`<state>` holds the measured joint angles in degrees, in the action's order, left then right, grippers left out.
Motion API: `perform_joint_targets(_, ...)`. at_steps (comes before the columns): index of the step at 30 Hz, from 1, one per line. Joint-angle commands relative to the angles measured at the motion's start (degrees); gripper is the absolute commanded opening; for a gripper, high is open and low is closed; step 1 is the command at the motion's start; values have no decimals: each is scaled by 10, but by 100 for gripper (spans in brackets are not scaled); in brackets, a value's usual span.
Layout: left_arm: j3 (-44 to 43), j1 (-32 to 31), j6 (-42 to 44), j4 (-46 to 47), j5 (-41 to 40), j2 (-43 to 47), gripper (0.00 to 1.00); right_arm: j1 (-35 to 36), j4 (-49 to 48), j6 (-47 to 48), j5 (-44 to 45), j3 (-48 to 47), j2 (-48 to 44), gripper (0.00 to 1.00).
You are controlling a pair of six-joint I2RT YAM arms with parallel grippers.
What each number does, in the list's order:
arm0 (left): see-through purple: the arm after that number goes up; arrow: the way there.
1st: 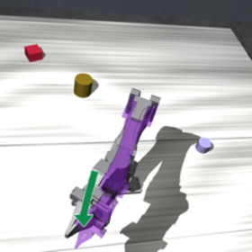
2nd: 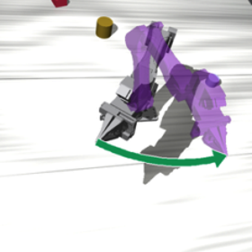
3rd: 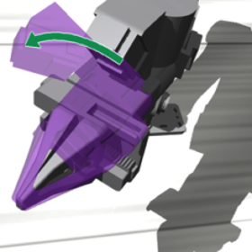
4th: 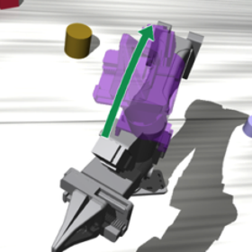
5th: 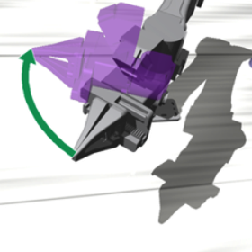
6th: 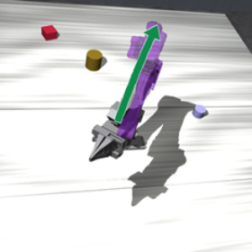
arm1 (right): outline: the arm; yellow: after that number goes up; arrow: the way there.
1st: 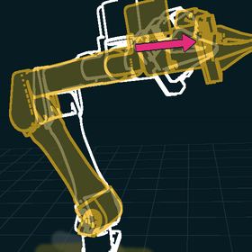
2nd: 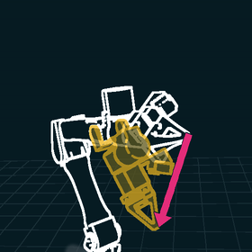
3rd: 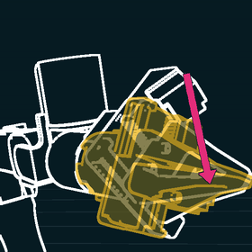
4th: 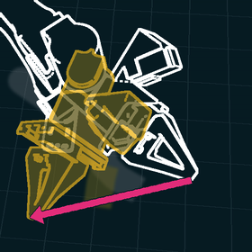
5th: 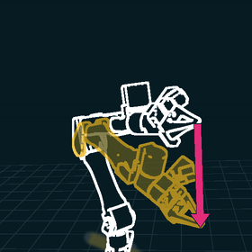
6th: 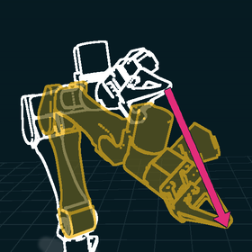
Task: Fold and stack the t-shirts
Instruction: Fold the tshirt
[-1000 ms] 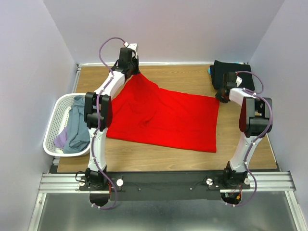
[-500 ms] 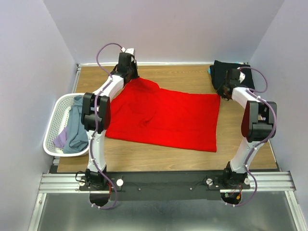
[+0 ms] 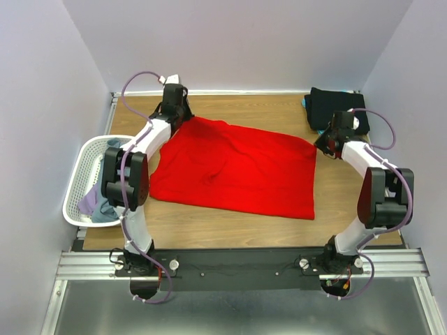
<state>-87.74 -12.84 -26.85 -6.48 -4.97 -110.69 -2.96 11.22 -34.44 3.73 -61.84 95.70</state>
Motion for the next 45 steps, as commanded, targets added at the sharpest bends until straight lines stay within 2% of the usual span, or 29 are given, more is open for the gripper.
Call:
perform_joint_targets(1,73,4,-43,13,-50,59,0,0,3,-19,-32,40,-45,0)
perform_joint_targets(11,182,4,-89,34,-56,152,0,-1,6,-26,-35,138,-167,0)
perform_joint_targets(24,308,3,-104,54,-67,261,0,-1,38,-27,-18,196,-265,0)
perform_joint_targets(35,410,4,-132,74,-75,349,0,-1,50,-41,-34,248,-314,0)
perform_joint_targets(45,475,4,-163,95,-64,378,0,-1,52,-50,-51,285,-329,1)
